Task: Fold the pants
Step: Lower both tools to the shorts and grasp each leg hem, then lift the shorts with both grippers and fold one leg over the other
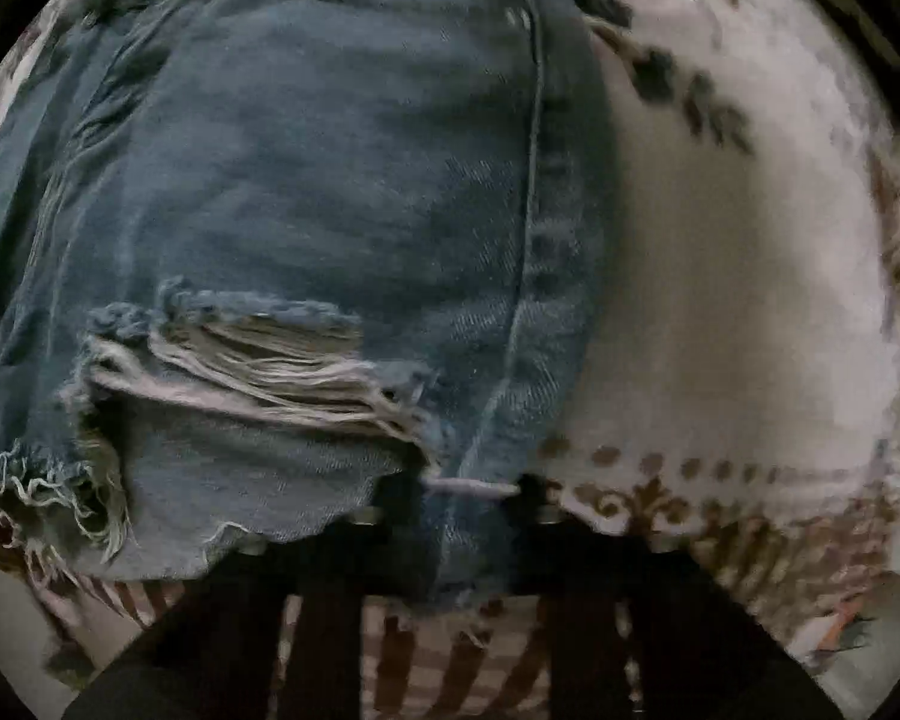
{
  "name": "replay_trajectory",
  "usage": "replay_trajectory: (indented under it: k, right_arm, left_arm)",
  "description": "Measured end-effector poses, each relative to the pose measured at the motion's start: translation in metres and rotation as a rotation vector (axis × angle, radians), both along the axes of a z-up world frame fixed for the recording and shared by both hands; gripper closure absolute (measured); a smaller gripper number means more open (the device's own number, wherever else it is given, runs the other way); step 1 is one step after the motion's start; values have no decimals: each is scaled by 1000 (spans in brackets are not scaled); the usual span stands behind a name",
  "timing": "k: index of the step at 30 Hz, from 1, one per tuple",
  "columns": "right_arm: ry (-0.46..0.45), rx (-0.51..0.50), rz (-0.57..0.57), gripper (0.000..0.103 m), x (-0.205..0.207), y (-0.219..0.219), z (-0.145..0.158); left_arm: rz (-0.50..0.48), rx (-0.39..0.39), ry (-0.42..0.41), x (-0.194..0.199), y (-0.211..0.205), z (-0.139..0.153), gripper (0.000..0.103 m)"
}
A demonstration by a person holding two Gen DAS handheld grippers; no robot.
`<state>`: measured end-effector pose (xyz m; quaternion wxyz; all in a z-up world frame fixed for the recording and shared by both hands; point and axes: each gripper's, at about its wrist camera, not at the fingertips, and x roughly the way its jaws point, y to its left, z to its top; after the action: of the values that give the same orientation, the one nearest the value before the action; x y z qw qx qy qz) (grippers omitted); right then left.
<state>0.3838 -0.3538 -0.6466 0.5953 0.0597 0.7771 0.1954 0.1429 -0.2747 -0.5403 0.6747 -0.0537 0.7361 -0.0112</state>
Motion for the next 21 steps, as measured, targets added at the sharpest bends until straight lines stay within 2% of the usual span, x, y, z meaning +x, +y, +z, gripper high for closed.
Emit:
replay_trajectory:
  k: [1, 2, 6, 10, 13, 15, 16, 17, 21]
  right_arm:
    - [-21, -2, 6, 83, -1, 3, 5]
    - [-29, -3, -1, 85, -3, 3, 10]
    - [-87, 3, -38, 86, -10, 2, 41]
    - [-139, 24, -57, 87, -15, 9, 81]
    - [-177, 47, -56, 87, -15, 28, 116]
    - [-200, 38, -29, 87, -13, 41, 140]
    - [-207, 29, -14, 87, -12, 53, 150]
    - [-212, 29, -4, 87, -12, 66, 158]
    - [-227, 43, 49, 87, -6, 118, 184]
  left_arm:
    - [5, -4, -16, -2, 5, 13, 96]
    - [3, -3, -30, -4, 10, 23, 96]
    - [19, -30, -71, -15, 28, 82, 98]
    - [64, -42, -120, -25, 65, 130, 98]
    - [111, -54, -160, -23, 105, 142, 98]
    - [138, -63, -180, -8, 126, 139, 98]
    - [163, -62, -201, -7, 146, 151, 98]
    - [182, -63, -218, -5, 147, 130, 98]
    - [264, -64, -243, 6, 206, 130, 98]
